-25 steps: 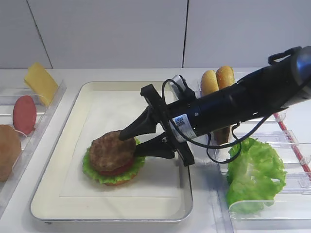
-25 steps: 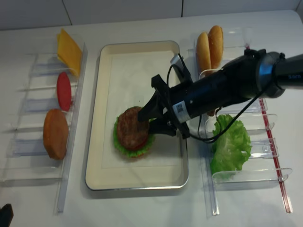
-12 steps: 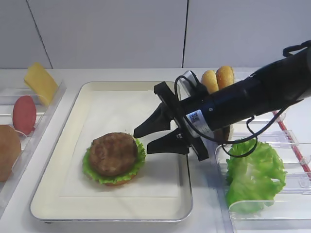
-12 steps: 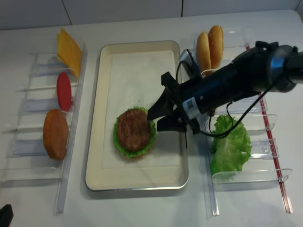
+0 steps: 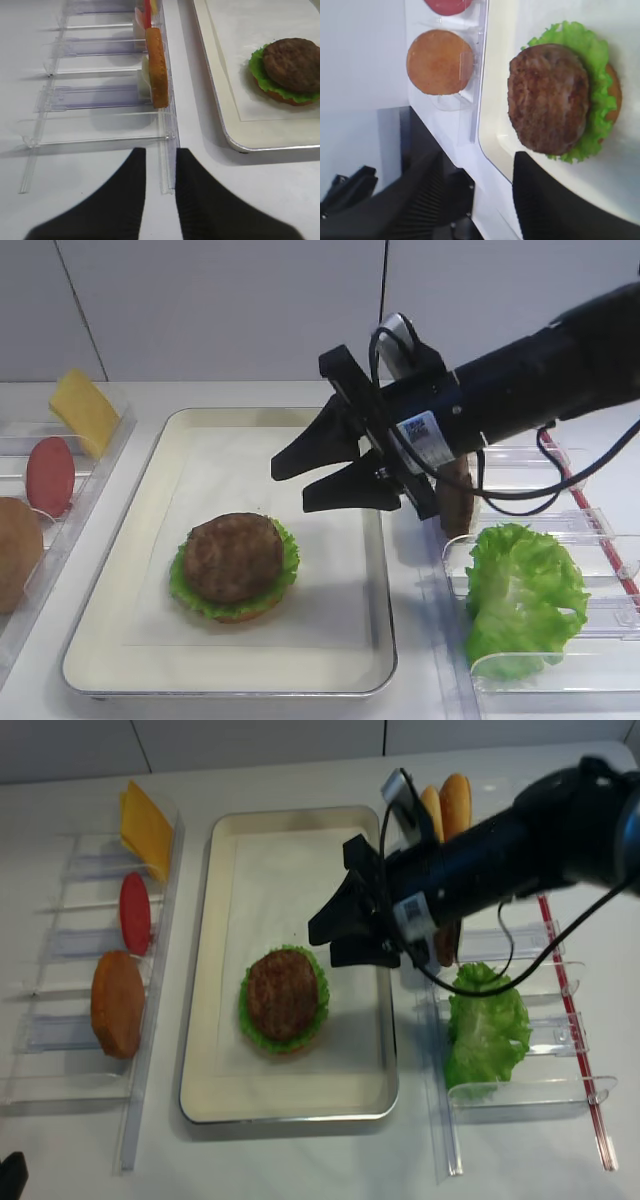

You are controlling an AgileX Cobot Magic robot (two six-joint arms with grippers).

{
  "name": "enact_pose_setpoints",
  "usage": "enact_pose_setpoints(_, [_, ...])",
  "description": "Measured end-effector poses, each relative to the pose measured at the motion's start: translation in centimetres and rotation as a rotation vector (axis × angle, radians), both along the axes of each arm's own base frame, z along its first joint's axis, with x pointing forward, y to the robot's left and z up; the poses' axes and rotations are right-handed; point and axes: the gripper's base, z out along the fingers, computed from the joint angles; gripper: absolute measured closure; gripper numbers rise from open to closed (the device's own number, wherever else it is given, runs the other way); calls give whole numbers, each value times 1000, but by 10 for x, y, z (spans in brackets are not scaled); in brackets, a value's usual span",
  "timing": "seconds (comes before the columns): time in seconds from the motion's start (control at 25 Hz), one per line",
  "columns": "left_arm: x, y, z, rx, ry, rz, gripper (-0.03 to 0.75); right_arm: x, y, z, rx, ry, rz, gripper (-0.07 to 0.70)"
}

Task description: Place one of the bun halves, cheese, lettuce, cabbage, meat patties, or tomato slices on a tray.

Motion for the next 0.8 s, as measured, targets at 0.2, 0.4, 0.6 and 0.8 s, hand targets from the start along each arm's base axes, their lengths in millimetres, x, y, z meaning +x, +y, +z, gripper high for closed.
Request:
enact_pose_setpoints(0.2, [0,0,0,0,0,0,576,-7,-11,41,-209,-98,100,269])
enact_pose_setpoints(0.4, [0,0,0,0,0,0,576,-24,-37,78,-482,-202,126,269])
enact_pose_setpoints(0.6, [0,0,0,0,0,0,577,-46,-58,102,-631,-289,99,269])
enact_pose_setpoints(0.8, [0,0,0,0,0,0,577,-64,-75,123,-729,-391,53,269])
